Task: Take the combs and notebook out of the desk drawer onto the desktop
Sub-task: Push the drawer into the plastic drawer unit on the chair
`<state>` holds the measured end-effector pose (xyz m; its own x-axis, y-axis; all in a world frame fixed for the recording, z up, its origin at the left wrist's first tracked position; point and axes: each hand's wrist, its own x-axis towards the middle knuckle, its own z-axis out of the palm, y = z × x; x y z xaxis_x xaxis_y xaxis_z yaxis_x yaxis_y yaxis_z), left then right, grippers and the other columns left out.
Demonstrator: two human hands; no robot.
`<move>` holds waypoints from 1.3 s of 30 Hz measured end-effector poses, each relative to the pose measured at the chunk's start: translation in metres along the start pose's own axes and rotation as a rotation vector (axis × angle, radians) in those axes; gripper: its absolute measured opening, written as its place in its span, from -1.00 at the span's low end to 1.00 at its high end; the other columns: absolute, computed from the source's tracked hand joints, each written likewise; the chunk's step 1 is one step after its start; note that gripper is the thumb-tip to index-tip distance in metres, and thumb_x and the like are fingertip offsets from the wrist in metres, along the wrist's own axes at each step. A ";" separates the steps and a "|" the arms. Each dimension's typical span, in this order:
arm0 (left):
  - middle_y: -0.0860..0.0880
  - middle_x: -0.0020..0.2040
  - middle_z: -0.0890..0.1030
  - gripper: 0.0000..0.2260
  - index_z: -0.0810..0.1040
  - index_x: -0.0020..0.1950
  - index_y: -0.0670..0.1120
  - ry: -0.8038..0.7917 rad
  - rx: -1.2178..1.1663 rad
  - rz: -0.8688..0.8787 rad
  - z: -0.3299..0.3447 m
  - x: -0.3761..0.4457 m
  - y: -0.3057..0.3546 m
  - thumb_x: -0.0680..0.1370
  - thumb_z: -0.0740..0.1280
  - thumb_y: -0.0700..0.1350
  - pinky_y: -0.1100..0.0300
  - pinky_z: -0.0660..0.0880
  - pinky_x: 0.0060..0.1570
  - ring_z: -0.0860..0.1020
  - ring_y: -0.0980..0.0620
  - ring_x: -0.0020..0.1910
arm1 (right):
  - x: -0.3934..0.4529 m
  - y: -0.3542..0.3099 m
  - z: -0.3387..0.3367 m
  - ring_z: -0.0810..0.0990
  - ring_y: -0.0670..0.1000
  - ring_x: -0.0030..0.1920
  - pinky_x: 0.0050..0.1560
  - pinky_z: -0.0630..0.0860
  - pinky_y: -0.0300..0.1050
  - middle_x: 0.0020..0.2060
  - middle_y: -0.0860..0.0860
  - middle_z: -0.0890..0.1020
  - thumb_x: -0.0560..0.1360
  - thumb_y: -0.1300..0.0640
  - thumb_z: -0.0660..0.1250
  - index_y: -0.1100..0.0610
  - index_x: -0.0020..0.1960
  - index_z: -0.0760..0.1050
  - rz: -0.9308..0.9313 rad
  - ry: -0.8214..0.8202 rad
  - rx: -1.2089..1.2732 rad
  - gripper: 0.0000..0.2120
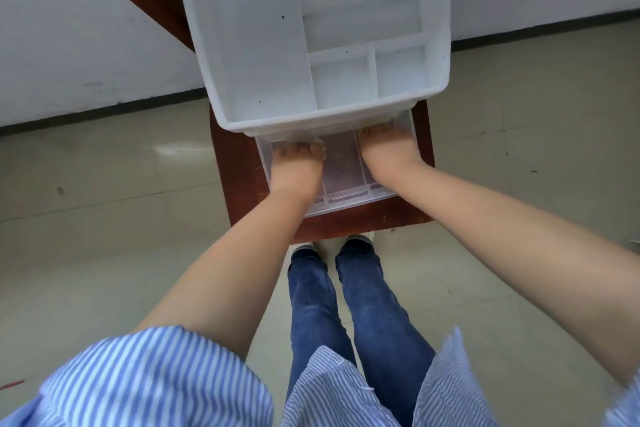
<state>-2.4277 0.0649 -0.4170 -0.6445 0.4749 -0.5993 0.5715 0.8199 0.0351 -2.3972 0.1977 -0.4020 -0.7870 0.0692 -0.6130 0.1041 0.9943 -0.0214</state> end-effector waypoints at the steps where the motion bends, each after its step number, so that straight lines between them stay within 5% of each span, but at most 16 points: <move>1: -0.25 0.27 0.49 -0.66 0.32 0.32 -0.23 -0.012 -0.023 0.014 -0.001 -0.006 -0.001 0.53 0.17 -0.32 -0.05 0.33 0.26 0.38 -0.23 0.28 | -0.009 0.002 -0.004 0.55 0.23 0.12 0.01 0.53 0.01 0.11 0.26 0.58 0.48 0.41 0.21 0.33 0.14 0.47 -0.032 0.006 0.036 -0.75; 4: -0.26 0.15 0.55 -0.73 0.45 0.22 -0.22 0.027 -0.167 0.055 -0.013 -0.032 -0.005 0.52 0.21 -0.25 -0.02 0.42 0.09 0.49 -0.26 0.13 | -0.044 0.003 -0.011 0.54 0.20 0.01 -0.08 0.48 -0.02 -0.05 0.24 0.61 0.46 0.29 0.23 0.31 -0.03 0.56 -0.136 0.062 0.294 -0.83; 7: -0.30 -0.08 0.58 -0.83 0.54 0.03 -0.29 0.169 -0.332 0.101 -0.022 -0.064 -0.010 0.51 0.26 -0.23 -0.03 0.46 -0.15 0.54 -0.28 -0.07 | -0.075 0.002 -0.002 0.54 0.19 -0.08 -0.18 0.42 -0.07 -0.15 0.26 0.60 0.46 0.32 0.18 0.28 -0.12 0.56 -0.154 -0.169 0.512 -0.83; 11: -0.34 -0.28 0.57 -0.94 0.57 -0.15 -0.33 0.235 -0.406 0.074 -0.020 -0.094 -0.015 0.45 0.33 -0.33 -0.02 0.50 -0.30 0.56 -0.30 -0.27 | -0.079 -0.002 0.028 0.55 0.21 0.07 -0.05 0.50 -0.10 0.01 0.23 0.61 0.49 0.34 0.15 0.31 0.07 0.51 0.083 -0.370 0.618 -0.77; 13: -0.34 -0.29 0.57 -0.96 0.58 -0.16 -0.33 0.256 -0.408 0.034 -0.021 -0.101 -0.017 0.43 0.35 -0.36 0.00 0.50 -0.32 0.56 -0.29 -0.28 | -0.073 -0.011 0.032 0.55 0.20 -0.02 -0.19 0.43 -0.11 -0.24 0.13 0.53 0.49 0.33 0.16 0.25 -0.17 0.45 0.152 -0.340 0.638 -0.88; 17: -0.35 -0.32 0.58 -0.90 0.59 -0.17 -0.35 0.363 -0.398 -0.036 -0.028 -0.113 -0.017 0.33 0.38 -0.42 0.01 0.53 -0.37 0.57 -0.29 -0.33 | -0.061 -0.022 0.028 0.59 0.22 0.01 -0.23 0.41 -0.11 -0.11 0.21 0.60 0.50 0.30 0.19 0.29 -0.17 0.52 0.315 -0.197 0.647 -0.85; 23: -0.33 -0.36 0.57 -0.92 0.59 -0.21 -0.35 0.381 -0.377 -0.072 -0.045 -0.119 -0.014 0.32 0.39 -0.44 0.04 0.53 -0.39 0.57 -0.25 -0.36 | -0.072 -0.021 0.039 0.55 0.23 0.09 -0.07 0.49 -0.01 0.11 0.23 0.57 0.51 0.33 0.16 0.29 0.20 0.42 0.215 -0.015 0.612 -0.73; 30: -0.31 -0.12 0.59 -0.85 0.57 -0.05 -0.32 0.284 -0.289 -0.174 -0.053 -0.106 -0.008 0.43 0.27 -0.32 0.01 0.42 -0.22 0.52 -0.24 -0.10 | -0.050 -0.038 0.022 0.45 0.23 0.23 0.13 0.47 0.07 0.26 0.25 0.45 0.49 0.35 0.20 0.27 0.46 0.10 0.075 0.086 0.701 -0.43; 39: -0.29 -0.03 0.57 -0.83 0.50 0.01 -0.31 0.209 -0.020 -0.072 -0.060 -0.086 -0.005 0.54 0.21 -0.23 -0.02 0.42 -0.21 0.53 -0.24 -0.10 | -0.029 -0.009 0.003 0.46 0.19 0.18 0.14 0.41 0.01 0.12 0.21 0.57 0.51 0.36 0.18 0.28 0.14 0.50 0.013 0.282 0.405 -0.76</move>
<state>-2.4054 0.0395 -0.3170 -0.7755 0.4694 -0.4222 0.5117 0.8590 0.0151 -2.3738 0.1868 -0.3865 -0.9121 0.1560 -0.3792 0.2990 0.8859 -0.3548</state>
